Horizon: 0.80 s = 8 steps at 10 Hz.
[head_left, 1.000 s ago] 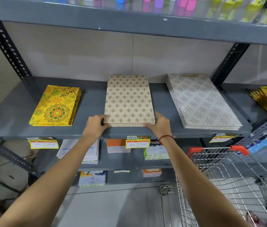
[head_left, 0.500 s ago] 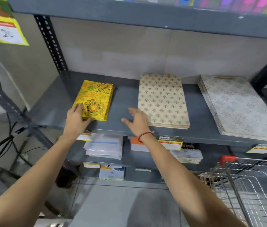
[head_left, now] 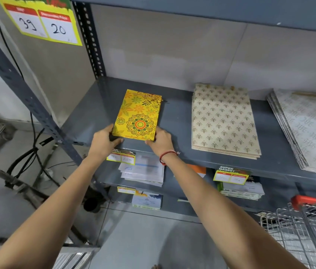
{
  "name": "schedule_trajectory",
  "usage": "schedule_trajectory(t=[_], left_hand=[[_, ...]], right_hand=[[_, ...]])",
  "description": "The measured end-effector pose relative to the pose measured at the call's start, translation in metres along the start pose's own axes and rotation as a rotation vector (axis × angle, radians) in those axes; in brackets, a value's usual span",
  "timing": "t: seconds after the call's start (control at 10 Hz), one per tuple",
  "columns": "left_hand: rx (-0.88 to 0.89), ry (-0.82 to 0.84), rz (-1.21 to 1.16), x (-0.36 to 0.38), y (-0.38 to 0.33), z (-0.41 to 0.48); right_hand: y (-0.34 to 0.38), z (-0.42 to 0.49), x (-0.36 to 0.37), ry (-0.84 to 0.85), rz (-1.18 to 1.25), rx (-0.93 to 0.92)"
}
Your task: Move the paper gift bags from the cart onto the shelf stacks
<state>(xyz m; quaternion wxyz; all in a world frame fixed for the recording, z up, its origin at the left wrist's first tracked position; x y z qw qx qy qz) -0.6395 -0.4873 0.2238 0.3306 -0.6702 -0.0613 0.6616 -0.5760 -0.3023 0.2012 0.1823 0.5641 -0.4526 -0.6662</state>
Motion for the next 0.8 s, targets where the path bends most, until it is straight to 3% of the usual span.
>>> schedule_trajectory(t=[0.3,0.6,0.8], left_hand=[[0.086,-0.041,0.089,-0.007,0.000,0.005],[0.047,-0.004,0.072,-0.007,0.000,0.002],[0.091,-0.088,0.071,-0.016,-0.021,-0.011]], right_hand=[[-0.004,0.002,0.000,-0.070,-0.019,-0.016],[0.007,-0.011,-0.008,-0.018,-0.037,-0.021],[0.028,-0.044,-0.038,-0.074,-0.050,-0.201]])
Point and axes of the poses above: each hand's wrist, its own z-axis towards the middle knuckle, its own x-axis out of the palm, y = z × x, the point moved 9 cm from there along z, towards the middle knuckle, and after that the axes turned 8 degrees about z, right-handed, at the moved point
